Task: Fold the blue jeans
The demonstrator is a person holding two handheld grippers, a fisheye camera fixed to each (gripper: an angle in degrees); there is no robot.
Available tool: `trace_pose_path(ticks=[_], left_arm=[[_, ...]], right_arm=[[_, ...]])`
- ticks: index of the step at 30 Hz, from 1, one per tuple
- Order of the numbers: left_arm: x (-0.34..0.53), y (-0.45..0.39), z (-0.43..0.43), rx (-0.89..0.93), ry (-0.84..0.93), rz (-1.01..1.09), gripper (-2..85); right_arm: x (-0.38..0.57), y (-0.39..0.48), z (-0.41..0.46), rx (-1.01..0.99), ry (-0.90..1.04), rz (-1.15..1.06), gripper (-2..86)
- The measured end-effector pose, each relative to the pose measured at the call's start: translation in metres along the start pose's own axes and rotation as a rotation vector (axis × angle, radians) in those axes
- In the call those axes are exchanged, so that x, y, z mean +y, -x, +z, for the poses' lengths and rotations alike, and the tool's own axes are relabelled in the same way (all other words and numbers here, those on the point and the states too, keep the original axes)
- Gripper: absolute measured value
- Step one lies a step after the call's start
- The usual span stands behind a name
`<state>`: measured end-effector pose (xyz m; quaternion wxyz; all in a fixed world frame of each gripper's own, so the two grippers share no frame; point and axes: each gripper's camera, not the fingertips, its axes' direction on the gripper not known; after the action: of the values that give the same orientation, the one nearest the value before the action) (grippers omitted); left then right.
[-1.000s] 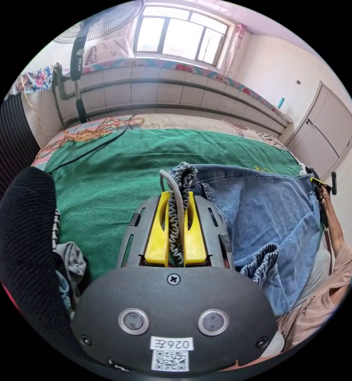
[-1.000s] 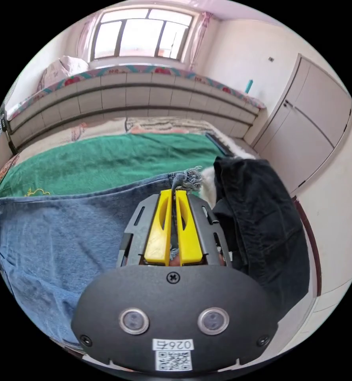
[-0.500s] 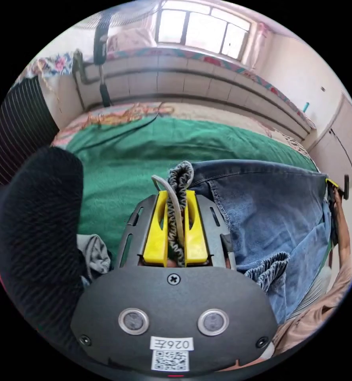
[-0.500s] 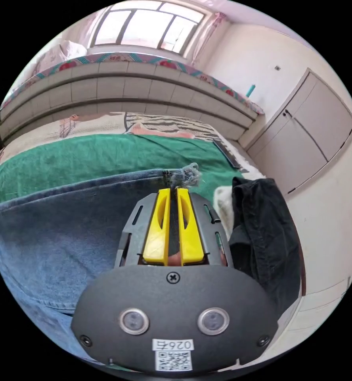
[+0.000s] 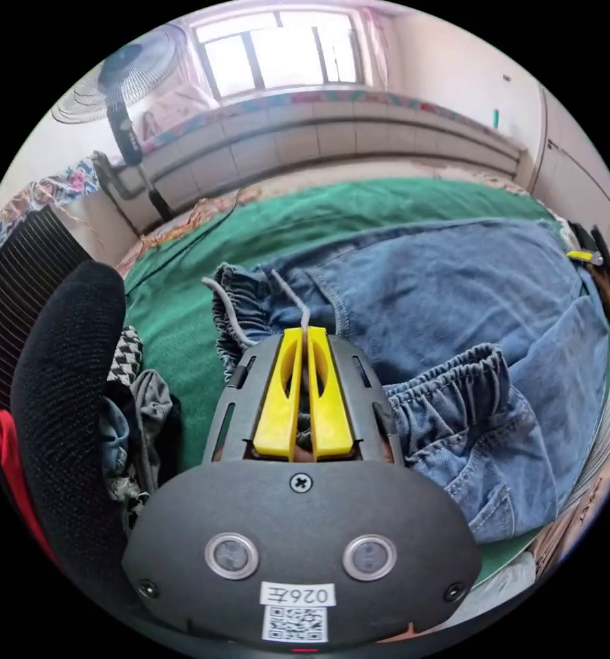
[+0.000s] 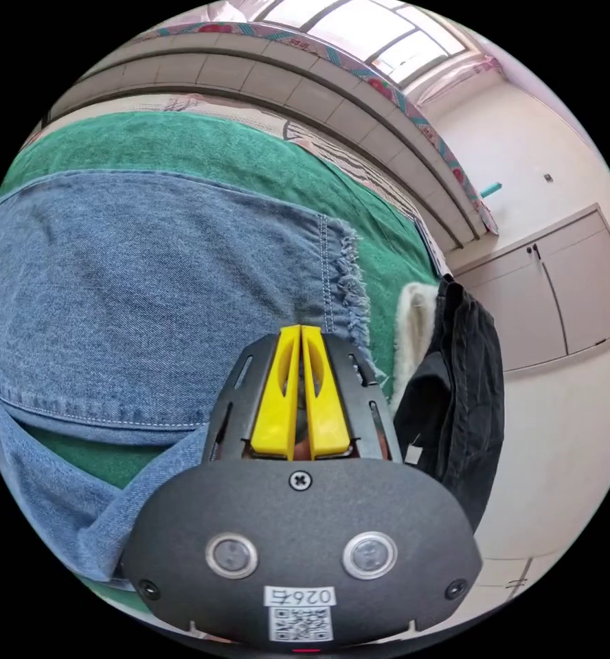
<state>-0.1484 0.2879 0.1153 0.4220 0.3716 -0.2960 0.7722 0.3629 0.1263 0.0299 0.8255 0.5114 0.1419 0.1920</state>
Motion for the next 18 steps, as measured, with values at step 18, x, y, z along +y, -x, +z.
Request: trace_pose_path(ticks=[18], left_arm=[[0.123,-0.092,-0.204,0.081,-0.206,-0.114,-0.5]], right_arm=[[0.248,-0.11,-0.445,-0.329,-0.292,0.396,-0.9]])
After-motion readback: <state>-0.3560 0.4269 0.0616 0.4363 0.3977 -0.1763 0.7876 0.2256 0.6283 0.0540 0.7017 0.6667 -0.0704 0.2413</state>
